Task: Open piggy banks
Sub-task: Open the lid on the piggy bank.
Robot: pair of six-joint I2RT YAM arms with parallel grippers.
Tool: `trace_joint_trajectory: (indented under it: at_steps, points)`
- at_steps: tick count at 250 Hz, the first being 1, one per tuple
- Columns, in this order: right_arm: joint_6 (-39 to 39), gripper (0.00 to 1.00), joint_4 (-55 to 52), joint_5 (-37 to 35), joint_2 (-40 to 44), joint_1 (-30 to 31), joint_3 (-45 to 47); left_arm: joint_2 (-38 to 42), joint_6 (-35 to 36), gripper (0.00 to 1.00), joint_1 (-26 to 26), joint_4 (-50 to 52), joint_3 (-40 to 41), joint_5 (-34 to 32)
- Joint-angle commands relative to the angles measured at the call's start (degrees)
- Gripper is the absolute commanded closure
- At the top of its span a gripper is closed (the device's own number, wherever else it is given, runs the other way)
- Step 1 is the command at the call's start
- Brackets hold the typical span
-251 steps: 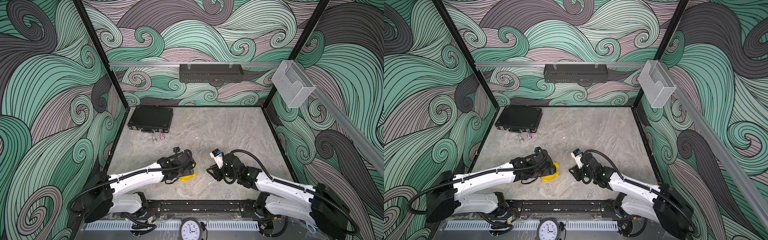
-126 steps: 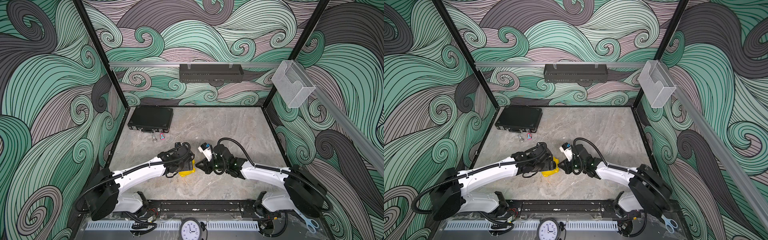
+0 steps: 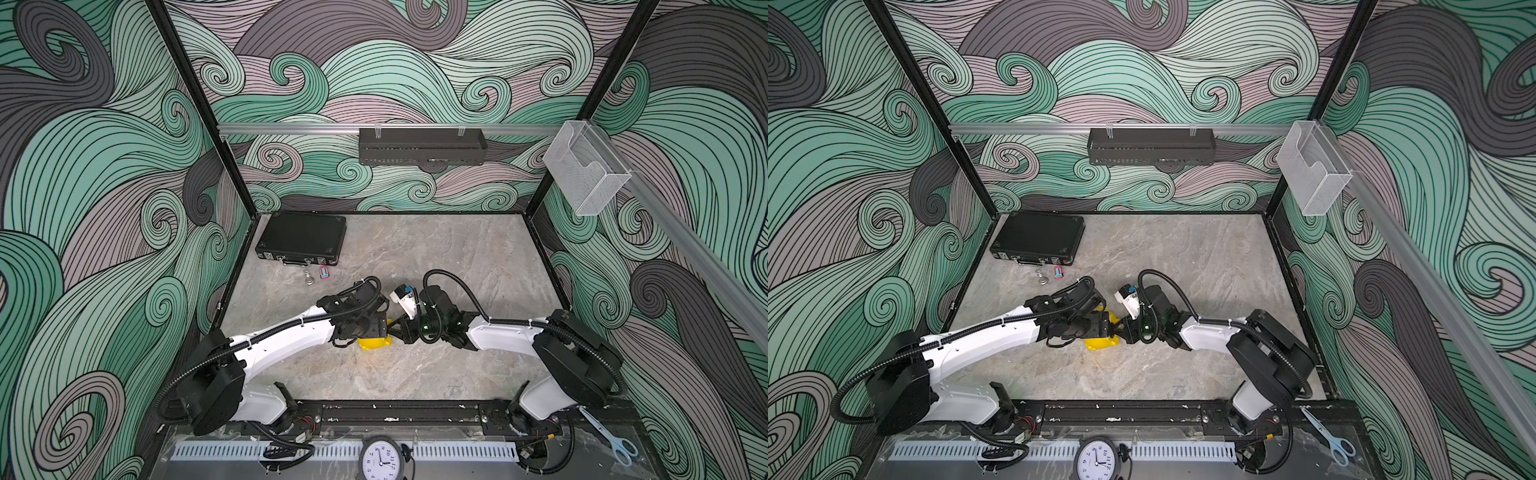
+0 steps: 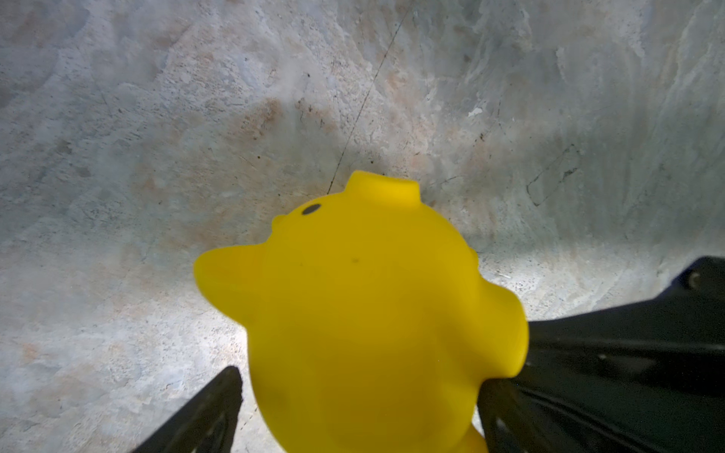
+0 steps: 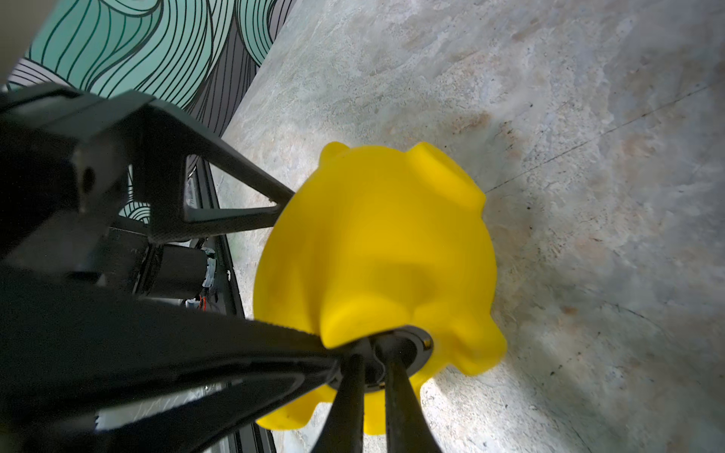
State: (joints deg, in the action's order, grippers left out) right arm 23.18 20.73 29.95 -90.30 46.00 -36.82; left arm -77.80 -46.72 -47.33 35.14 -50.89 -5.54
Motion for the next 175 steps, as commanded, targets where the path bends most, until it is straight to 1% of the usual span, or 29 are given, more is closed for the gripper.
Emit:
trace_joint_trajectory:
  at_steps: [1, 36, 53, 70, 115, 129, 142, 175]
  points:
    - [0.1, 0.84, 2.8, 1.4, -0.9, -0.1, 0.0, -0.1, 0.9, 0.08, 0.9, 0.9, -2.1, 1.2]
    - [-0.4, 0.83, 1.9, 0.1, -1.3, -0.2, -0.5, 0.4, 0.0, 0.08, 1.6, -1.5, -0.6, 2.8]
    - [-0.2, 0.83, 1.7, 0.1, -1.9, -0.1, -1.0, 0.5, -0.5, 0.09, 1.9, -2.5, 0.4, 3.2]
    - [0.1, 0.85, 2.5, 0.5, -2.4, -0.2, -1.1, 1.4, -0.7, 0.11, 2.1, -3.6, 1.8, 3.0]
    - [0.6, 0.85, 4.8, 1.5, -4.2, -0.2, -1.3, 4.4, -1.3, 0.14, 3.4, -8.8, 6.7, 3.8]
    - [1.0, 0.87, 6.1, 2.0, -4.8, -0.3, -1.2, 4.9, -1.9, 0.16, 3.4, -10.3, 8.3, 3.8]
    - [1.1, 0.91, 6.8, 2.1, -5.2, -0.2, -1.1, 5.2, -2.1, 0.17, 3.6, -12.0, 9.8, 4.1]
    - [1.1, 0.92, 9.3, 3.6, -6.2, -0.2, -1.1, 5.3, -2.2, 0.18, 3.7, -14.4, 12.1, 3.4]
